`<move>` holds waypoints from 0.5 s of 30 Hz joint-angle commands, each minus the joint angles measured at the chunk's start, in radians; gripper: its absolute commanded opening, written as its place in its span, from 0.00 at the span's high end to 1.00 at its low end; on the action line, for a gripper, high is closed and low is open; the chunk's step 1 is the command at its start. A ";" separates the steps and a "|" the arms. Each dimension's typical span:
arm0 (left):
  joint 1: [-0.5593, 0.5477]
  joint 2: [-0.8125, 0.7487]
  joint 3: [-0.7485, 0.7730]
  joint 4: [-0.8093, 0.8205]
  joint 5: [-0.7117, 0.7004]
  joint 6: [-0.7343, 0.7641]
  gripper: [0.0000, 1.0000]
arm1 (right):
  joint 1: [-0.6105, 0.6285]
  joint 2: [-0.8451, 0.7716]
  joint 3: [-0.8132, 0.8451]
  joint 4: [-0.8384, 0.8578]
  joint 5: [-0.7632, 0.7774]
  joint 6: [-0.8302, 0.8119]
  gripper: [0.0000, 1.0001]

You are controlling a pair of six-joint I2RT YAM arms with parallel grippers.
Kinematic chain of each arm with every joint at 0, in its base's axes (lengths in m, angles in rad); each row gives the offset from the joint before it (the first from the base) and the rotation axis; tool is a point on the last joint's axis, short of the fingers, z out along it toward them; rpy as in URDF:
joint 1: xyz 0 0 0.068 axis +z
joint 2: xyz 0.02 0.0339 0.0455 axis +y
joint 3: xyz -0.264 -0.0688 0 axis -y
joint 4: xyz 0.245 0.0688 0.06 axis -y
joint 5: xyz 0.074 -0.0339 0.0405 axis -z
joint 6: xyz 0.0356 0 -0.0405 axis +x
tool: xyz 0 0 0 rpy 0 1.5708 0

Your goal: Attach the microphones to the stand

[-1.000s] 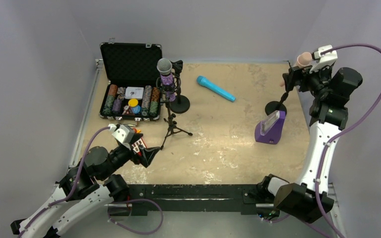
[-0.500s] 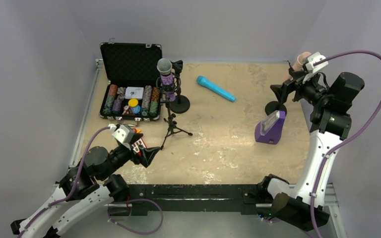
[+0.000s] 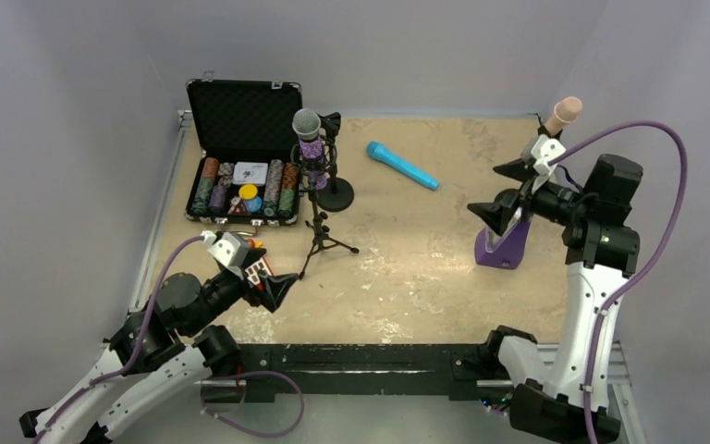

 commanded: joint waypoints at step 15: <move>0.002 0.026 0.025 0.054 -0.023 -0.033 0.01 | 0.182 -0.059 -0.341 -0.138 -0.108 -0.297 0.01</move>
